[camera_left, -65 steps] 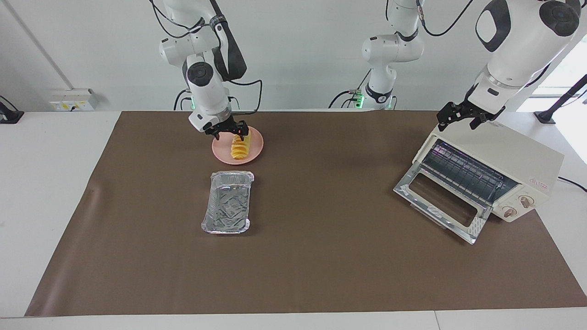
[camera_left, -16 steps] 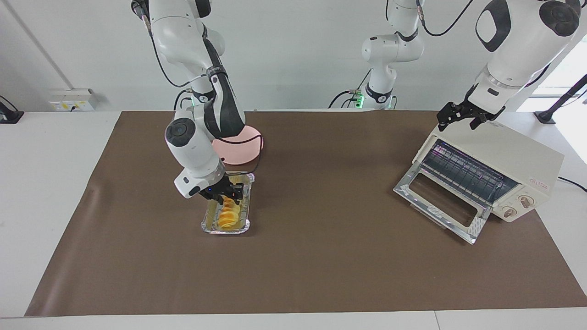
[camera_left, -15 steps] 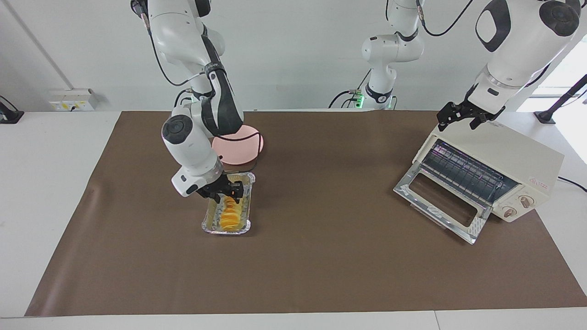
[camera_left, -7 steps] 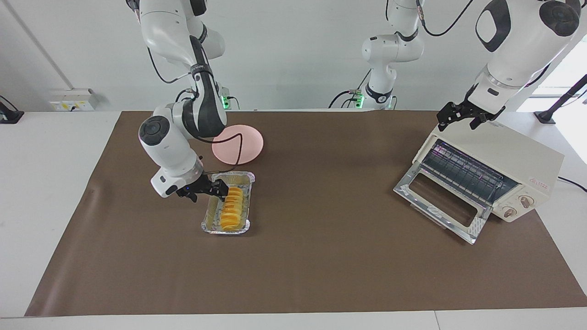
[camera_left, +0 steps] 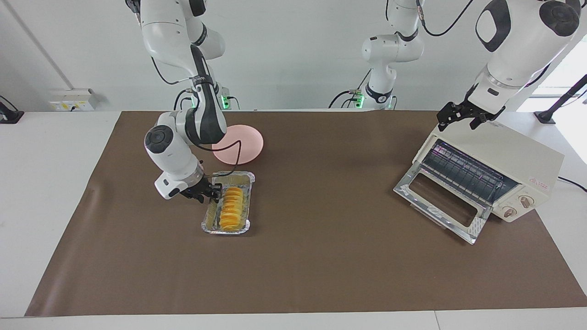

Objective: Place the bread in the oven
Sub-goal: 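Grasp the foil tray rim and slide it toward the toaster oven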

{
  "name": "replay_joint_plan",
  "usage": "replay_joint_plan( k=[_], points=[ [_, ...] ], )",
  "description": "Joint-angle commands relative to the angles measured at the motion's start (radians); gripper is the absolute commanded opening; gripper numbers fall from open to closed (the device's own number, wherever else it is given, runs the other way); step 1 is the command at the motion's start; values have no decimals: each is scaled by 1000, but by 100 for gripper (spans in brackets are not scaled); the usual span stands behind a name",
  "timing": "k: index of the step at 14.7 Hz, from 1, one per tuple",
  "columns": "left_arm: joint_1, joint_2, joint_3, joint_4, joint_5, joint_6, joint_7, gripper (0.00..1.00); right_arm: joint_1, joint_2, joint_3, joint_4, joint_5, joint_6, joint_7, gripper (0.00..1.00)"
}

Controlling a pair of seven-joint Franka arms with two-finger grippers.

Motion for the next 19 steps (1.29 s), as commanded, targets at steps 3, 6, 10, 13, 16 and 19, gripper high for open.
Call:
replay_joint_plan(
  k=[3, 6, 10, 13, 16, 19],
  points=[
    [-3, -12, 6, -10, -5, 5, 1, 100, -5, -22, 9, -19, 89, 24, -38, 0],
    [-3, -12, 6, -12, -5, 5, 1, 100, 3, -17, 32, 60, 99, 4, -25, 0],
    [-3, -12, 6, -12, -5, 5, 1, 100, 64, 12, 66, 230, 135, -76, 63, 0],
    [-3, -12, 6, -12, -5, 5, 1, 100, 186, 62, 66, 336, 124, -84, 184, 0],
    [-3, -12, 6, -12, -5, 5, 1, 100, 266, 157, 66, 489, 122, -111, 273, 0],
    [-3, -12, 6, -10, -5, 3, 1, 100, 355, 262, 61, 614, 116, -111, 398, 0]
  ],
)
